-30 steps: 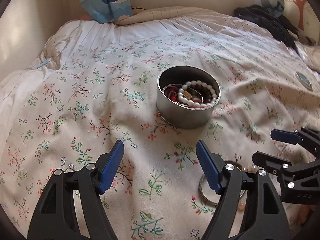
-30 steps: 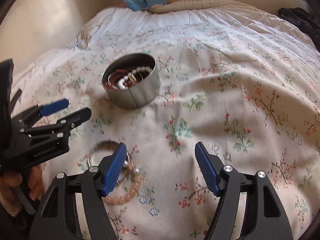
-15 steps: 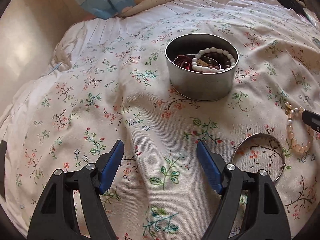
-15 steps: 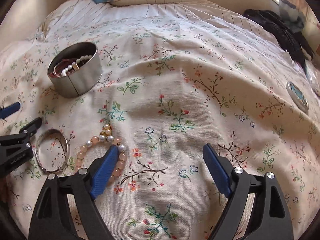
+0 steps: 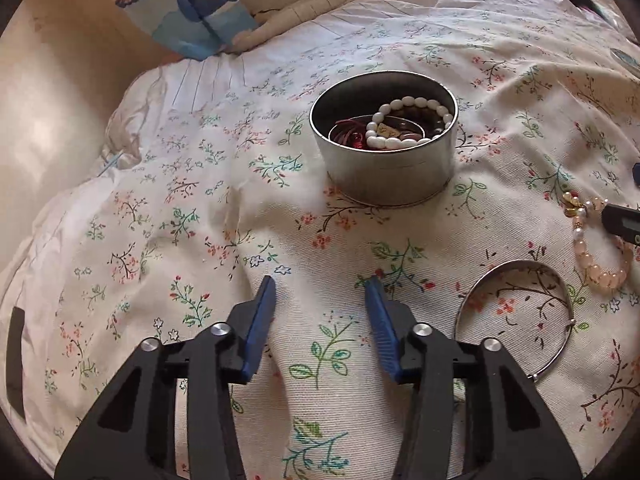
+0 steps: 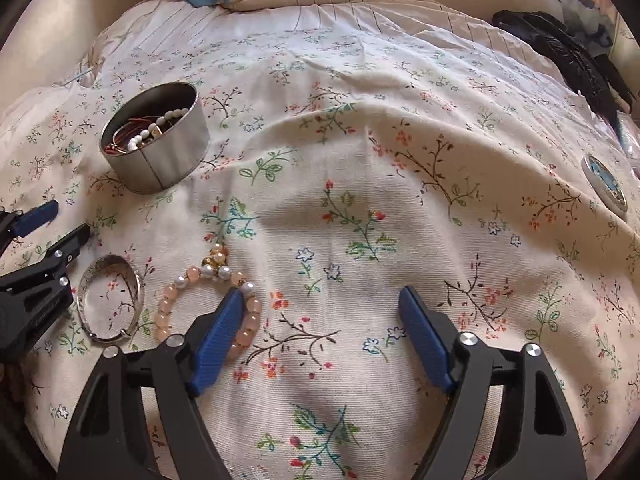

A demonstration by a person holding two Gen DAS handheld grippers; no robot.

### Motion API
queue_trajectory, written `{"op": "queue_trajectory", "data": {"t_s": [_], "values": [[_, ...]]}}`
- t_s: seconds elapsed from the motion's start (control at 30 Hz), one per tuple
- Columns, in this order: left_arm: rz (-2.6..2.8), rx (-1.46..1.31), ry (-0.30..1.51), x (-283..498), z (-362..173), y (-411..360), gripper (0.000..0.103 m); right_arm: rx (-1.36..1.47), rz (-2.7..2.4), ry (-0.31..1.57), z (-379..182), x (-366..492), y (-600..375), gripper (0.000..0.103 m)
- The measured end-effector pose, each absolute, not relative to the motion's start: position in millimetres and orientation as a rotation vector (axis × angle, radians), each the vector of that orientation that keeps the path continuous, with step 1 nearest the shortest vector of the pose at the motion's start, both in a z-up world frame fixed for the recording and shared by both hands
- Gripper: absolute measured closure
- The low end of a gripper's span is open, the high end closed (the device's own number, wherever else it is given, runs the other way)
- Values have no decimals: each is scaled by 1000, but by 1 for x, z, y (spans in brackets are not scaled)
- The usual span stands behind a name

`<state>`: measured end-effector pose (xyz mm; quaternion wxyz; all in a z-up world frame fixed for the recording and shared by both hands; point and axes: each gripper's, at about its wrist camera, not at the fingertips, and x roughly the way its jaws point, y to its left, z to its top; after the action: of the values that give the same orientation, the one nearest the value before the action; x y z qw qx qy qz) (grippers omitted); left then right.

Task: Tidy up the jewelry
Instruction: 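Reach the left gripper toward the silver bangle while the right gripper approaches the pink pearl bracelet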

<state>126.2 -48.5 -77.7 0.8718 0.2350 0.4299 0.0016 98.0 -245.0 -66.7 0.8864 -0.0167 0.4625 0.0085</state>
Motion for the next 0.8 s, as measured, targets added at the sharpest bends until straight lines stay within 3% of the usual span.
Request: {"op": "queue_trajectory", "data": {"t_s": [0.07, 0.23, 0.33, 0.43, 0.53, 0.7, 0.77, 0.8], "values": [[-36, 511, 866, 121, -75, -55, 70, -38, 55, 966, -67, 97, -240, 41], [-181, 558, 806, 106, -73, -80, 70, -44, 77, 982, -71, 97, -235, 46], [-198, 564, 894, 113, -89, -81, 86, -79, 38, 976, -70, 97, -234, 49], [-153, 537, 916, 118, -88, -72, 92, -68, 23, 970, -70, 97, -238, 52], [-145, 505, 932, 119, -87, -69, 97, -95, 69, 948, -66, 95, -229, 63], [-255, 511, 911, 109, -84, -81, 98, -57, 105, 984, -73, 98, -230, 66], [-275, 519, 928, 108, -88, -84, 103, -50, 128, 987, -73, 98, -228, 85], [-282, 506, 939, 109, -88, -83, 103, -62, 132, 986, -72, 97, -225, 88]]}}
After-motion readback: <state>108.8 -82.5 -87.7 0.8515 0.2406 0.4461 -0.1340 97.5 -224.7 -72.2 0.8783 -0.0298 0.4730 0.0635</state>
